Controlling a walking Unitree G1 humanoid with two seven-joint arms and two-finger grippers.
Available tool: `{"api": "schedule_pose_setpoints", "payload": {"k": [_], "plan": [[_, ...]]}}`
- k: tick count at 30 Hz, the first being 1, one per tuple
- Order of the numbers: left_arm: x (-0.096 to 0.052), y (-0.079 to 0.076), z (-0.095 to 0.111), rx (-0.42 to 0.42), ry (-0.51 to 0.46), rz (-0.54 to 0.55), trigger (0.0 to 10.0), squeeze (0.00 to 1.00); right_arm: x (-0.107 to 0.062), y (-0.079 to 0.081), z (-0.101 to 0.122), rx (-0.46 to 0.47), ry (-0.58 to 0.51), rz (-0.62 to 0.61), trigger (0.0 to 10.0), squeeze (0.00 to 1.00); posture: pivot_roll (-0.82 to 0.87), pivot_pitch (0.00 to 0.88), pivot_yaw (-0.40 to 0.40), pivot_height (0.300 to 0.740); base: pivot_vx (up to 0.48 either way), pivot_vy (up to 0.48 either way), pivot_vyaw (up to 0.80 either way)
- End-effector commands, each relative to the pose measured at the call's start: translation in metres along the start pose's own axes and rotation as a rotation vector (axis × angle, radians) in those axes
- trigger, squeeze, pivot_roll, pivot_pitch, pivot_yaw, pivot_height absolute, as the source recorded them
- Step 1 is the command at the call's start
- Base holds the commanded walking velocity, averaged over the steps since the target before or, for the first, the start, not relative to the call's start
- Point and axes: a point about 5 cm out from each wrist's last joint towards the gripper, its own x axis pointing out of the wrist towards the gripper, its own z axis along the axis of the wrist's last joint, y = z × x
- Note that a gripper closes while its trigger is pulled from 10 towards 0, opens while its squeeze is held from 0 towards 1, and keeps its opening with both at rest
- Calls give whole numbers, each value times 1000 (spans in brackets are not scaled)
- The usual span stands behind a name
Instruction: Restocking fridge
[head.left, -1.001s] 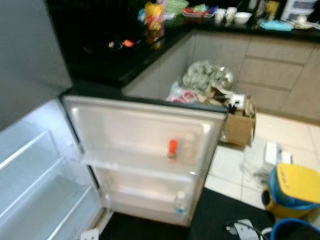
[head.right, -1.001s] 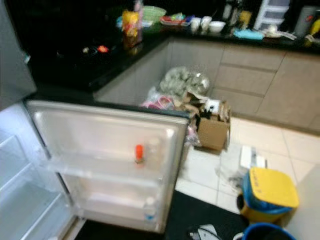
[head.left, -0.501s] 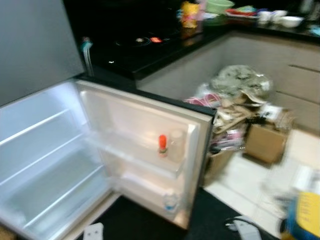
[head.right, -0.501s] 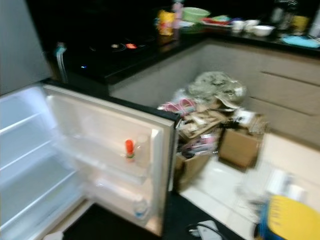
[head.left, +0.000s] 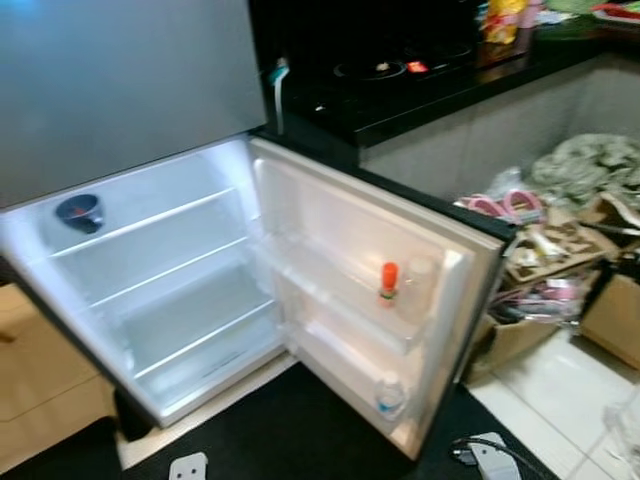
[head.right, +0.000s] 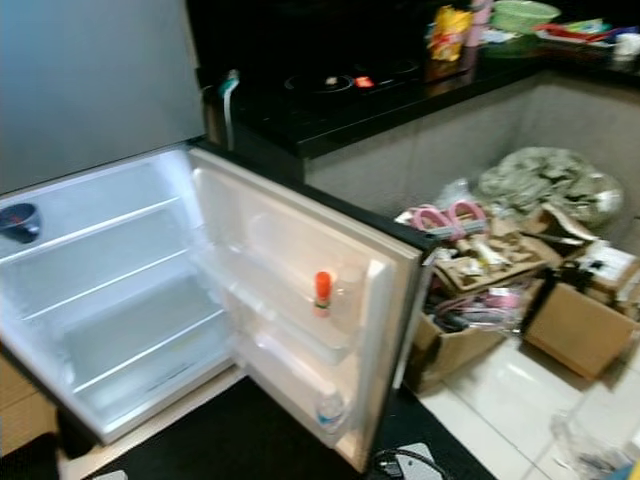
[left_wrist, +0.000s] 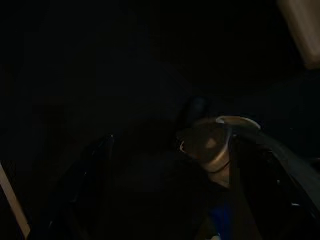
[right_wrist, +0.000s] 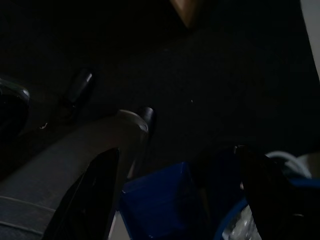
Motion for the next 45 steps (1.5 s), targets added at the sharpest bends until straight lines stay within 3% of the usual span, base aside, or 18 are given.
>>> {"api": "schedule_pose_setpoints", "payload": {"k": [1, 7, 17, 23, 26, 32, 34, 35, 37, 38, 39, 40, 42, 43, 45], "plan": [[0, -1, 0, 0, 4, -4, 10000, 0, 0, 1, 1, -8, -6, 6, 10000, 0, -11, 0, 10, 740, 0, 0, 763], [1, -4, 0, 0, 5, -17, 10000, 0, 0, 1, 1, 1, -3, -1, 10000, 0, -14, 0, 10, 740, 0, 0, 767], [1, -8, 0, 14, 11, -42, 10000, 0, 0, -2, 0, 0, 7, -38, 10000, 0, -15, 0, 9, 740, 0, -355, 0], [1, -8, -1, 0, 13, -40, 10000, 0, -1, -5, -2, -20, 29, -71, 10000, 0, -12, 0, 11, 740, 0, 0, 0], [1, -8, -1, 0, 15, -42, 10000, 0, -1, -7, -4, 1, 41, -96, 10000, 0, -12, 0, 11, 740, 0, 0, 0], [1, -8, -2, 1, 17, -43, 10000, 0, -7, -29, -13, 147, 68, -225, 10000, 0, -10, 0, 11, 740, 0, 0, 0], [1, -8, -2, 1, 17, -43, 10000, 0, -7, -29, -13, 147, 68, -225, 10000, 0, -10, 0, 11, 740, 0, 0, 0], [1, -8, -2, 0, 17, -43, 10000, 0, -9, -36, -15, 195, 69, -271, 10000, 0, -10, 0, 11, 740, 0, 0, 0], [1, -7, -2, -1, 15, -43, 10000, 0, -15, -55, -13, 387, 1, -373, 10000, 0, -7, 0, 10, 740, 0, 0, 0], [1, -7, -2, -1, 15, -43, 10000, 0, -15, -55, -13, 387, 1, -373, 10000, 0, -7, 0, 10, 740, 0, 0, 0], [1, -7, -2, -1, 15, -43, 10000, 0, -19, -67, -7, 500, -63, -419, 10000, 0, -6, 0, 13, 740, 0, 0, 0], [1, -7, -2, -1, 15, -43, 10000, 0, -19, -67, -7, 500, -63, -419, 10000, 0, -6, 0, 13, 740, 0, 0, 0], [1, -6, -2, 0, 16, -42, 10000, 0, -29, -91, 12, 727, -216, -478, 10000, 0, -6, 0, 12, 740, 0, 0, 0], [1, -6, -2, 0, 16, -42, 10000, 0, -29, -91, 12, 727, -216, -478, 10000, 0, -6, 0, 12, 740, 0, 0, 0], [1, -6, -2, 0, 16, -43, 10000, 0, -35, -105, 30, 859, -332, -472, 10000, 0, -6, 0, 12, 740, 0, 0, 0]]}}
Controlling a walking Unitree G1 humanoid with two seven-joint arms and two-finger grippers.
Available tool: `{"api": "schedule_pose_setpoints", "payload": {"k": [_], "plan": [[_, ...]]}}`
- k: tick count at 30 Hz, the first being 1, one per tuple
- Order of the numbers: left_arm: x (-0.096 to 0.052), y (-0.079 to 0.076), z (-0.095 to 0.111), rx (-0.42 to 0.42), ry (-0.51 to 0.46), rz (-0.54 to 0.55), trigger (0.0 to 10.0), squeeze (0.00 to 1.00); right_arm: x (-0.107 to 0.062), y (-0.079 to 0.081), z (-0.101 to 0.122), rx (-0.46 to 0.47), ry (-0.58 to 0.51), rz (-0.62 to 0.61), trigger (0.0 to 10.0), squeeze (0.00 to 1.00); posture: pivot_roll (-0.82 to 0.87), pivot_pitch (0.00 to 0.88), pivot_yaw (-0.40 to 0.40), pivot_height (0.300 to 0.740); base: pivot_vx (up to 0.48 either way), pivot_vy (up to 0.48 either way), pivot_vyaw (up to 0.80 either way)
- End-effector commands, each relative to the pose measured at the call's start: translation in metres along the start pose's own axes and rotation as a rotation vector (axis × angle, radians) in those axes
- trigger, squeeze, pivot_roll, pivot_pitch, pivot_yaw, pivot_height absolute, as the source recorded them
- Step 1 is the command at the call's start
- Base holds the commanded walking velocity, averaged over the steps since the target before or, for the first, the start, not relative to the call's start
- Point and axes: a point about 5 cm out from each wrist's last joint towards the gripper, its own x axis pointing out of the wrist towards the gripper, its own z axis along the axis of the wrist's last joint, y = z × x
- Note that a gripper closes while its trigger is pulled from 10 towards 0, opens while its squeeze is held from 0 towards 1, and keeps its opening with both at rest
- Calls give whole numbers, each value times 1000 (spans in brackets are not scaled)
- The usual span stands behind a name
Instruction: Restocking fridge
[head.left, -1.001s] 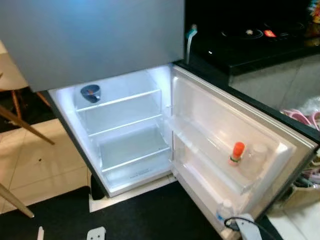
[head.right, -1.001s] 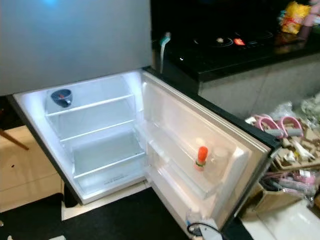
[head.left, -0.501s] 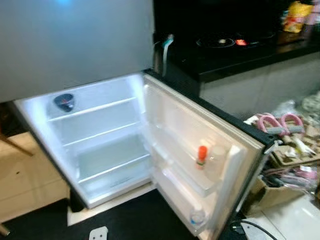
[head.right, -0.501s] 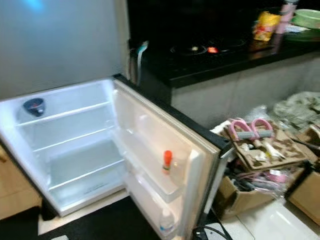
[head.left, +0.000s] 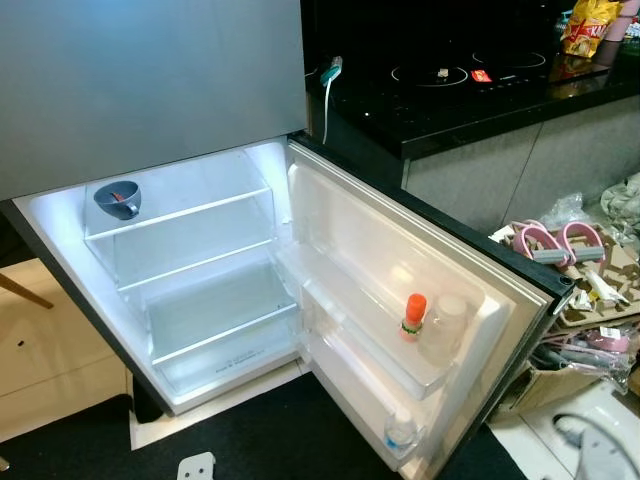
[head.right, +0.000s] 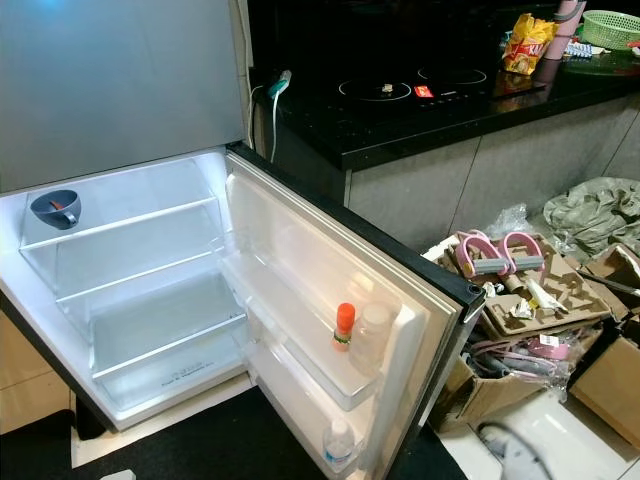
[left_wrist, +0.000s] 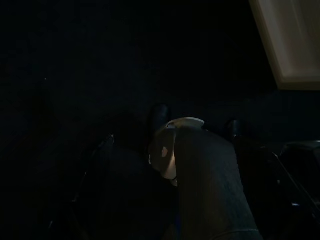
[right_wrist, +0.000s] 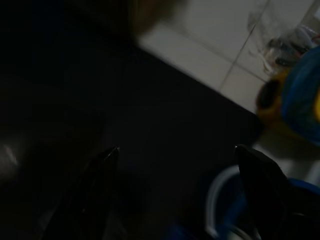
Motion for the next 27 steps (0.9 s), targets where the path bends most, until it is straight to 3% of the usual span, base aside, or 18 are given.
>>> {"api": "schedule_pose_setpoints", "payload": {"k": [1, 2, 5, 6, 8, 11, 12, 15, 16, 17, 18, 22, 24, 27], "plan": [[-1, 3, -1, 1, 9, 6, 10000, 0, 2, 6, 27, 176, -95, 56, 10000, 0, -6, 0, 12, 740, 0, 0, 0], [-1, 3, -1, 1, 9, 6, 10000, 0, 2, 6, 27, 176, -95, 56, 10000, 0, -6, 0, 12, 740, 0, 0, 0], [-1, 2, -2, 1, 9, 3, 10000, 0, 1, 24, 63, 317, -205, 192, 10000, 0, -6, 0, 12, 740, 0, 0, 0], [-1, 2, -2, 1, 9, 3, 10000, 0, 1, 24, 63, 317, -205, 192, 10000, 0, -6, 0, 12, 740, 0, 0, 0], [-1, 2, -2, 3, 11, 1, 10000, 0, -2, 45, 75, 345, -223, 346, 10000, 0, -7, 0, 6, 740, 0, 0, 0], [-1, 2, -2, 4, 12, 0, 10000, 0, -4, 55, 77, 340, -223, 412, 10000, 0, -7, 0, 6, 740, 0, 0, 0], [-1, 2, -3, 4, 12, -1, 10000, 0, -6, 66, 78, 332, -219, 489, 10000, 0, -7, 0, 5, 740, 0, 0, 0], [-1, 1, -3, 5, 12, -2, 10000, 0, -8, 75, 77, 324, -210, 552, 10000, 0, -6, 0, 2, 740, 0, 0, 0], [0, 1, -2, 8, 11, -6, 10000, 0, -13, 91, 70, 296, -172, 692, 10000, 0, -4, 0, 1, 740, 0, 0, 0], [0, 1, -2, 8, 11, -6, 10000, 0, -13, 91, 70, 296, -172, 692, 10000, 0, -4, 0, 1, 740, 0, 0, 0], [0, 0, -2, 9, 10, -8, 10000, 0, -16, 100, 64, 271, -145, 774, 10000, 0, -4, 0, 1, 740, 0, 0, 0], [0, 0, -2, 10, 10, -8, 10000, 0, -19, 107, 58, 243, -116, 848, 10000, 0, -5, 0, 2, 740, 0, 0, 0], [0, 0, -2, 14, 11, -10, 10000, 0, -31, 127, 40, 155, -19, 1079, 10000, 0, -5, 0, 2, 740, 0, 0, 0], [0, 0, -2, 17, 12, -10, 10000, 0, -41, 140, 28, 108, 52, 1258, 10000, 0, -4, 0, 5, 740, 0, 0, 0]]}}
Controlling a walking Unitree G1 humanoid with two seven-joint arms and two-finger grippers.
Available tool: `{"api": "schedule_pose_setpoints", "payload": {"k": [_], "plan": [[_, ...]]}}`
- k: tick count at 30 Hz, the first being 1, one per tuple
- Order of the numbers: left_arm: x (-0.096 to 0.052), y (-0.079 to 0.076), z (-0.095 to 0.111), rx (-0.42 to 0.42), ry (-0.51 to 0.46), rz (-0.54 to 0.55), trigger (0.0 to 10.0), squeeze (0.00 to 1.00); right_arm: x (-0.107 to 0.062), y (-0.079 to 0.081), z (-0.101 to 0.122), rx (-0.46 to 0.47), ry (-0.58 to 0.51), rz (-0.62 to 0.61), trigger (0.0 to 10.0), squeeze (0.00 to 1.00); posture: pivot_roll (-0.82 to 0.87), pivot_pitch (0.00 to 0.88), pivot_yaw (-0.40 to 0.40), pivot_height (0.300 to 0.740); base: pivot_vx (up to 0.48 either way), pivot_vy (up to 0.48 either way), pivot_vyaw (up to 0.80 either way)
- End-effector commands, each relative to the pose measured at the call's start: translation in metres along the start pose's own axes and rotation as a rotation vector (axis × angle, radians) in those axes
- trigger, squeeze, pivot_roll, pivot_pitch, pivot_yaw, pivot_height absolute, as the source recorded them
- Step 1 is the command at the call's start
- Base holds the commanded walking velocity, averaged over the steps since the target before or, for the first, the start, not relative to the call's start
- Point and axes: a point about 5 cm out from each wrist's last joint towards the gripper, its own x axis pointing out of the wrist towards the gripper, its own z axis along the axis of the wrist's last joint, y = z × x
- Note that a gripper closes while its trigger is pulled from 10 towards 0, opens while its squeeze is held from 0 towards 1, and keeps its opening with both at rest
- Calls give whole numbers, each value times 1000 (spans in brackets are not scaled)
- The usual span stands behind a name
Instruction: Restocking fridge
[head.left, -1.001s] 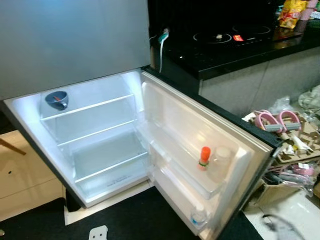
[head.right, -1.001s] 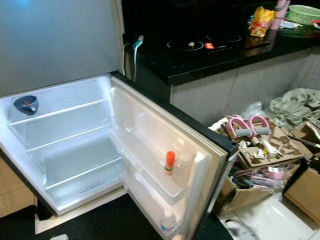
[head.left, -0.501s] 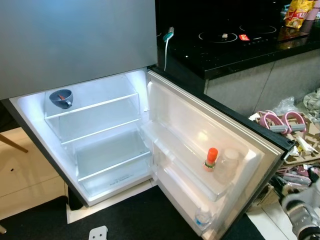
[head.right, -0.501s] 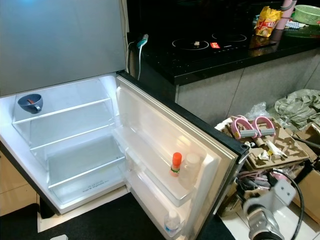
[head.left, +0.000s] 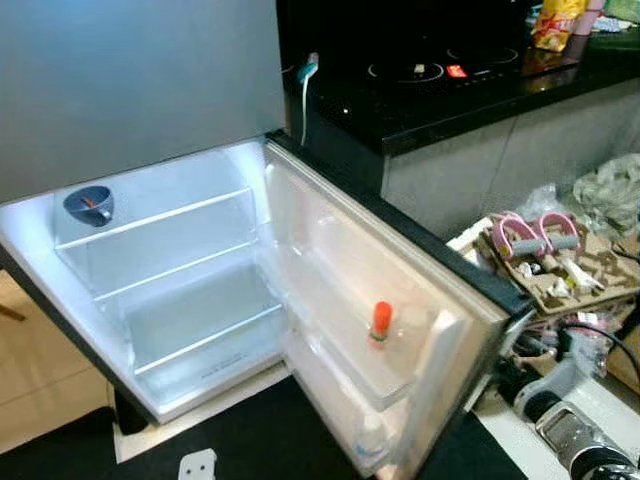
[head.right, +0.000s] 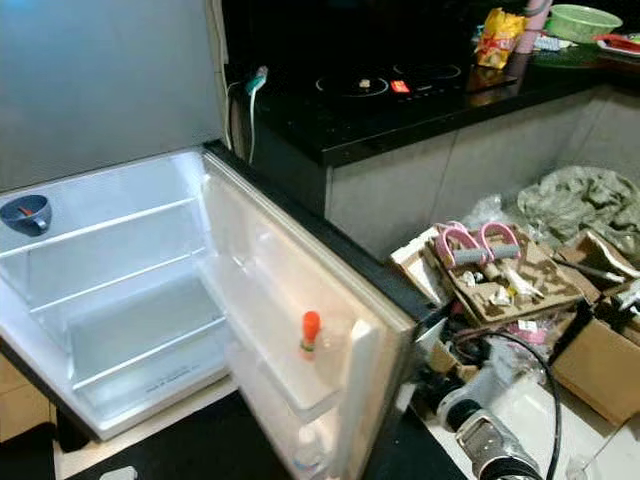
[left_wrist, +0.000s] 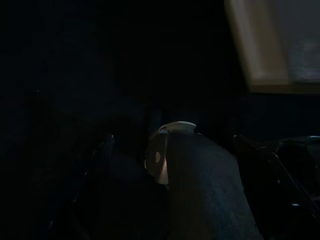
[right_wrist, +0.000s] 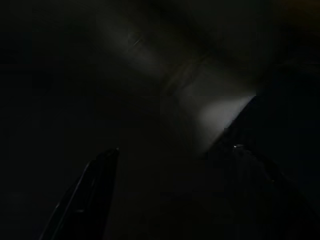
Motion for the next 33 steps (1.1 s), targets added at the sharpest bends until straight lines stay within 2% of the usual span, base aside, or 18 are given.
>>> {"api": "schedule_pose_setpoints", "payload": {"k": [1, 3, 5, 7, 9, 10, 11, 12, 13, 17, 22, 29, 33], "plan": [[-1, 1, -3, 14, 18, 2, 10000, 0, 14, 23, -14, 2, 92, 207, 10000, 0, -4, 0, 5, 740, 0, 0, 0], [-1, 2, -3, 15, 19, 1, 10000, 0, 16, 29, -22, -19, 149, 282, 10000, 0, -4, 0, 5, 740, 0, 0, 0], [-1, 2, -3, 15, 19, 1, 10000, 0, 17, 28, -24, -42, 155, 258, 10000, 0, -3, 0, 8, 740, 0, 0, 0], [-1, 2, -3, 15, 19, 1, 10000, 0, 17, 22, -23, -50, 130, 157, 10000, 0, -3, 0, 8, 740, 0, 0, 0], [-1, 2, -4, 15, 21, 1, 10000, 0, 13, 8, -22, -104, 114, -47, 10000, 0, -3, 0, 8, 740, 0, 0, 0], [-1, 2, -4, 15, 21, 1, 10000, 0, 13, 8, -22, -104, 114, -47, 10000, 0, -3, 0, 8, 740, 0, 0, 0], [-1, 2, -5, 15, 23, 1, 10000, 0, 3, -6, -23, -161, 128, -187, 10000, 0, -3, 0, 10, 740, 0, 0, 0], [-1, 2, -5, 15, 23, 1, 10000, 0, 3, -6, -23, -161, 128, -187, 10000, 0, -3, 0, 10, 740, 0, 0, 0], [-1, 2, -5, 14, 24, 1, 10000, 0, -5, -14, -25, -163, 129, -248, 10000, 0, -3, 0, 10, 740, 0, 0, 0], [-1, 2, -5, 15, 25, 0, 10000, 0, -13, -22, -29, -170, 127, -299, 10000, 0, -3, 0, 10, 740, 0, 0, 0], [-1, 0, -5, 17, 24, -4, 10000, 0, -30, -35, -52, -183, 207, -411, 10000, 0, -4, 0, 10, 740, 0, 0, 788], [-1, 0, -5, 20, 25, -5, 10000, 0, -44, -44, -67, -181, 257, -489, 10000, 0, -5, 0, 10, 740, 0, 0, 788], [-1, -1, -6, 22, 29, -4, 10000, 0, -59, -51, -81, -177, 309, -552, 10000, 0, -5, 0, 10, 740, 0, 0, 788]]}}
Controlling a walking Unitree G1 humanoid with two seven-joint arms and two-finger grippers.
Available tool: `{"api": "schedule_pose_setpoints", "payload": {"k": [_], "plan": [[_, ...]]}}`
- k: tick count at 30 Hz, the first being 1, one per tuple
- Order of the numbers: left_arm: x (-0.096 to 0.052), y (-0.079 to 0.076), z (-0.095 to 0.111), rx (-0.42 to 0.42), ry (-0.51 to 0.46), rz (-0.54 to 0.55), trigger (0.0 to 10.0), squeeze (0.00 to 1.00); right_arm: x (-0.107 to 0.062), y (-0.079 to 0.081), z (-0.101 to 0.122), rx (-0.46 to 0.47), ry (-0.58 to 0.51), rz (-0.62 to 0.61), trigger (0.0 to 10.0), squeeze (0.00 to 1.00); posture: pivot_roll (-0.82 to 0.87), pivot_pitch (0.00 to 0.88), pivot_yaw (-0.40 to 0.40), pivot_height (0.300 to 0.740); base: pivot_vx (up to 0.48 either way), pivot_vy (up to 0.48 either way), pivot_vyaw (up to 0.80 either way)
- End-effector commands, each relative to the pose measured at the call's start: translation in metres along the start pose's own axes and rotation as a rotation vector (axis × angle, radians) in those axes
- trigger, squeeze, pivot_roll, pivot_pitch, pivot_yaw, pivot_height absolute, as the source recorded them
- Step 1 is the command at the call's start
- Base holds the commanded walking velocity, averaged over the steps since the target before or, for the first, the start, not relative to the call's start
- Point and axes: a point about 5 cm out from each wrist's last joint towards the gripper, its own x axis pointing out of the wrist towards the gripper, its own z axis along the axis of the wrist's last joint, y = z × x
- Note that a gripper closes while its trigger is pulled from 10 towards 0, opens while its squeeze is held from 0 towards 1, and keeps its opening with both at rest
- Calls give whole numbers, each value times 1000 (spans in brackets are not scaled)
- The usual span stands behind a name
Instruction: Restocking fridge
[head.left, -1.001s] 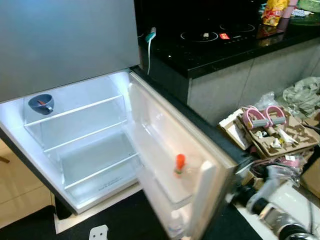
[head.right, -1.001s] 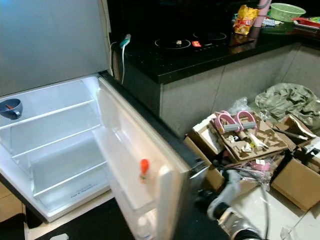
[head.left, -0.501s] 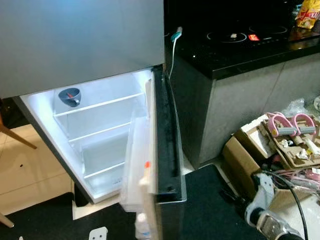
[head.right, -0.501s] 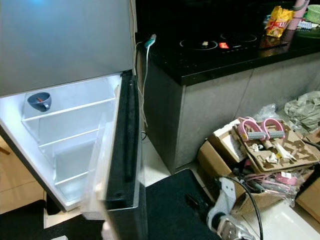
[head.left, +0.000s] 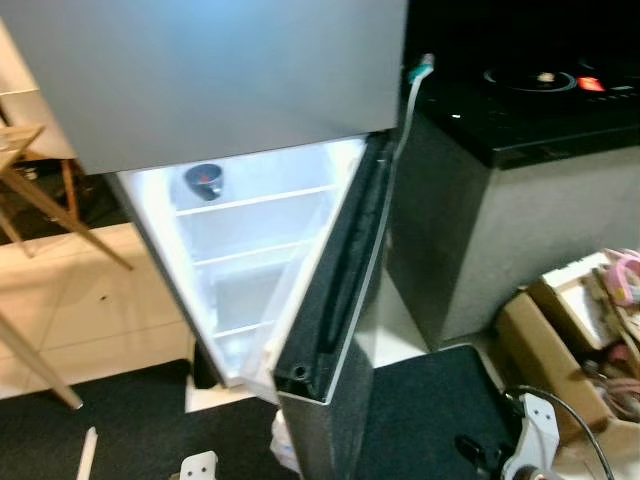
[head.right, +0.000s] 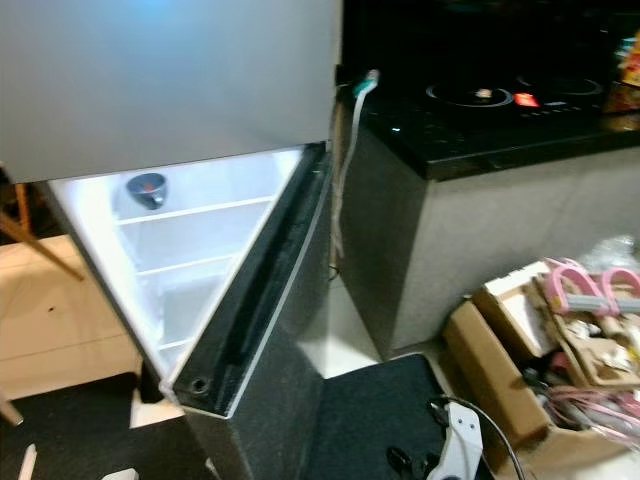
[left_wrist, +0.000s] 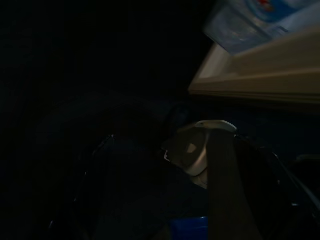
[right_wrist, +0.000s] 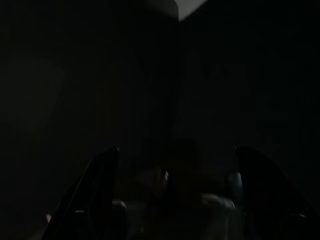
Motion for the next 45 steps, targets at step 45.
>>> {"api": "schedule_pose_setpoints", "payload": {"k": [45], "plan": [[-1, -1, -7, 23, 36, -4, 10000, 0, 15, 120, 108, -356, -207, 686, 10000, 0, -9, 0, 9, 740, 0, 0, 325]]}}
